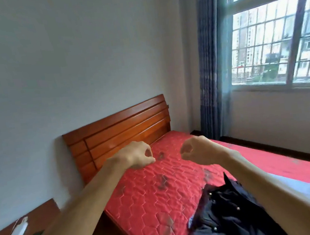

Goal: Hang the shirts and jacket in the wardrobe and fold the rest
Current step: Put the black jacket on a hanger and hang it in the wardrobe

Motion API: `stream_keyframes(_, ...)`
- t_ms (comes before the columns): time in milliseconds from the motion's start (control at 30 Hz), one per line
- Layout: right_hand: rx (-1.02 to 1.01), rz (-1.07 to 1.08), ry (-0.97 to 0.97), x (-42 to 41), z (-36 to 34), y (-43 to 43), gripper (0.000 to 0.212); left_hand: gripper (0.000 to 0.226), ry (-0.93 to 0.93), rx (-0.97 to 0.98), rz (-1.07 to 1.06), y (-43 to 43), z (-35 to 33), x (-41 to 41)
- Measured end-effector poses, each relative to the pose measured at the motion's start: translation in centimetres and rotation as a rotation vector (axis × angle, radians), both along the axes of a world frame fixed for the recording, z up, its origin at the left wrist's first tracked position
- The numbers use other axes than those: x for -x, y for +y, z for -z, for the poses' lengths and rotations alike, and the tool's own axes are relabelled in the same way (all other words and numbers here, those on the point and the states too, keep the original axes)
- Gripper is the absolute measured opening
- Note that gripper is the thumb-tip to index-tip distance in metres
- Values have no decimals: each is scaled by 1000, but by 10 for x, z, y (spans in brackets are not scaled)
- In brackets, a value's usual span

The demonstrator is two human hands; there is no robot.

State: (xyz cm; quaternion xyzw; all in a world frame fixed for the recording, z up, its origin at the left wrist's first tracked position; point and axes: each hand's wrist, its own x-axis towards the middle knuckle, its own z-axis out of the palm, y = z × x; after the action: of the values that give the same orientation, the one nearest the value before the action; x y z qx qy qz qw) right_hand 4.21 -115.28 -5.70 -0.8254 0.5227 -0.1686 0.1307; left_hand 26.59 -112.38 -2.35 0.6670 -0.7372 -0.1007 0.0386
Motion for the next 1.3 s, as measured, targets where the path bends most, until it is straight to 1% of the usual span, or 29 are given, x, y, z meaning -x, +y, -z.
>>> stream_keyframes(167, -79, 164, -21, 115, 23, 2, 20, 30, 35, -47, 170, -36, 23, 112)
stream_keyframes(367, -148, 390, -77, 236, 65, 12, 16, 23, 99, -173, 364, -69, 64, 224)
stream_keyframes(433, -176, 461, -115, 266, 79, 18, 17, 22, 115, -224, 412, -78, 81, 253)
stream_keyframes(600, -252, 621, -176, 330, 111, 30, 20, 22, 88, -282, 542, -109, 117, 324)
stream_keyframes(800, -290, 763, -207, 392, 145, 14, 18, 21, 101, -323, 671, -160, 153, 399)
stream_keyframes(933, -370, 844, -199, 418, 164, -12, 18, 20, 132, -377, 724, -199, 183, 430)
stream_keyframes(1033, -385, 899, -224, 428, 187, -40, 19, 22, 145, -422, 716, -227, 209, 437)
stream_keyframes(1100, -397, 899, -228, 428, 206, -59, 20, 24, 159, -453, 681, -245, 230, 435)
stream_keyframes(1200, -493, 869, -232, 423, 237, -85, 22, 30, 160, -510, 592, -267, 265, 424)
stream_keyframes(1300, -553, 840, -193, 421, 277, -112, 24, 38, 142, -547, 499, -282, 307, 410)
